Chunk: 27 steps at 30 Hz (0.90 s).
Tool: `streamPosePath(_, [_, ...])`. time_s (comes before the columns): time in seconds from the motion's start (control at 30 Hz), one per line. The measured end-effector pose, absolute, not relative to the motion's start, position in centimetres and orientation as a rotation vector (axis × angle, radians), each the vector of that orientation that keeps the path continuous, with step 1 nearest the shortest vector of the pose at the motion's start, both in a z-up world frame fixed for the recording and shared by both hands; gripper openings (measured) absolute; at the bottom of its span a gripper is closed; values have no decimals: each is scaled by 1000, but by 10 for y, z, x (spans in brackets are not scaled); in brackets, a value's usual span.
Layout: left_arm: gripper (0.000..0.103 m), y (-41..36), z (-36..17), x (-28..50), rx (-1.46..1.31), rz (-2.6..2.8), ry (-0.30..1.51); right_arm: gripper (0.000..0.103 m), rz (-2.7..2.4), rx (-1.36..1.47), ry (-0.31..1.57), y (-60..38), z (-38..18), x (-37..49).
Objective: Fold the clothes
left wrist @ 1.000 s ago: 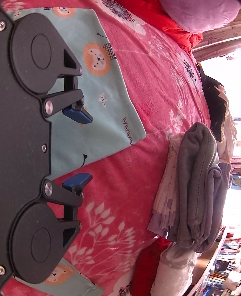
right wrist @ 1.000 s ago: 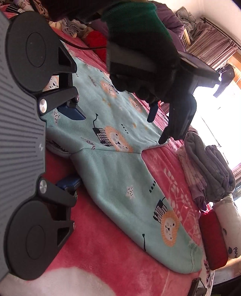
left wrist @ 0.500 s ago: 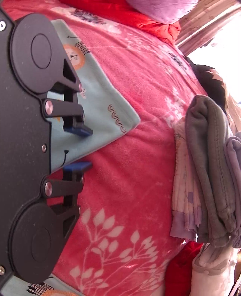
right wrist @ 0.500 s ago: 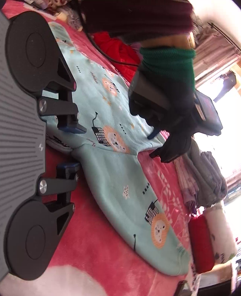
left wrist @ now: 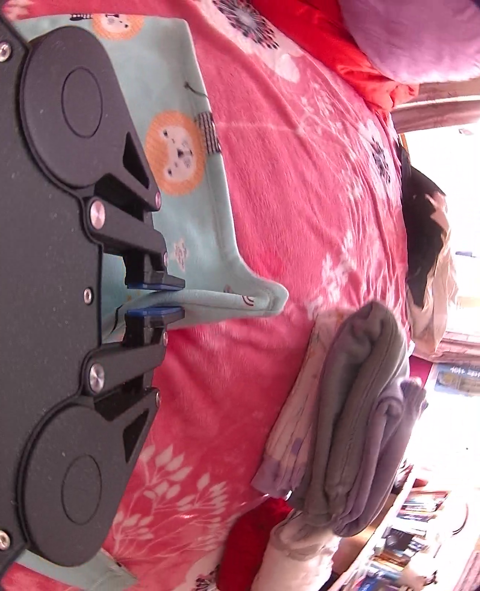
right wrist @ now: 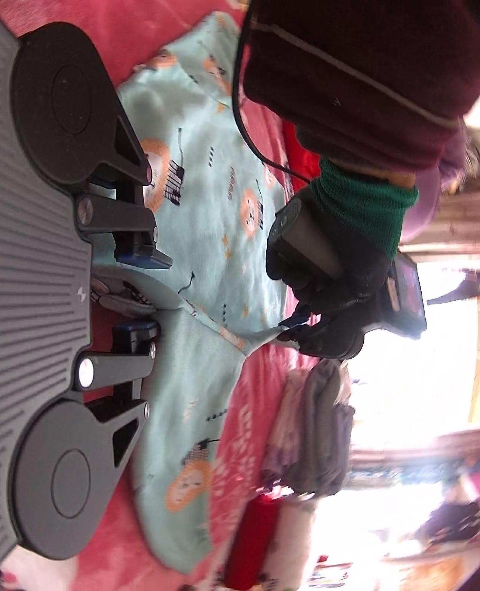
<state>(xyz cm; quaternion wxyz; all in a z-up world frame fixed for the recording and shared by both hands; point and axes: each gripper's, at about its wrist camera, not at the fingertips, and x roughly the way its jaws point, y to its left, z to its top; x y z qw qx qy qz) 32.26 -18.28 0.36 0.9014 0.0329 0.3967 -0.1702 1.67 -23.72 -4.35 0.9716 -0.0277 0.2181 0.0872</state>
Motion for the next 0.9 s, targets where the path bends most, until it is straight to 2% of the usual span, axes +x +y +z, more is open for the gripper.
streamPosePath(0.13, [9, -153, -1, 324, 0, -328, 806, 29, 230, -168, 436, -214, -44, 13])
streamPosePath(0.37, [9, -133, -9, 331, -74, -347, 785, 30, 266, -190, 464, -205, -46, 18])
streamPosePath(0.53, [9, -131, -18, 338, -73, -346, 793, 45, 306, -245, 491, -194, -53, 19])
streamPosePath(0.77, [8, -125, -19, 340, -58, -311, 764, 47, 343, -288, 492, -188, -53, 19])
streamPosePath(0.9, [7, -124, -19, 343, -51, -308, 756, 52, 354, -303, 504, -186, -55, 22])
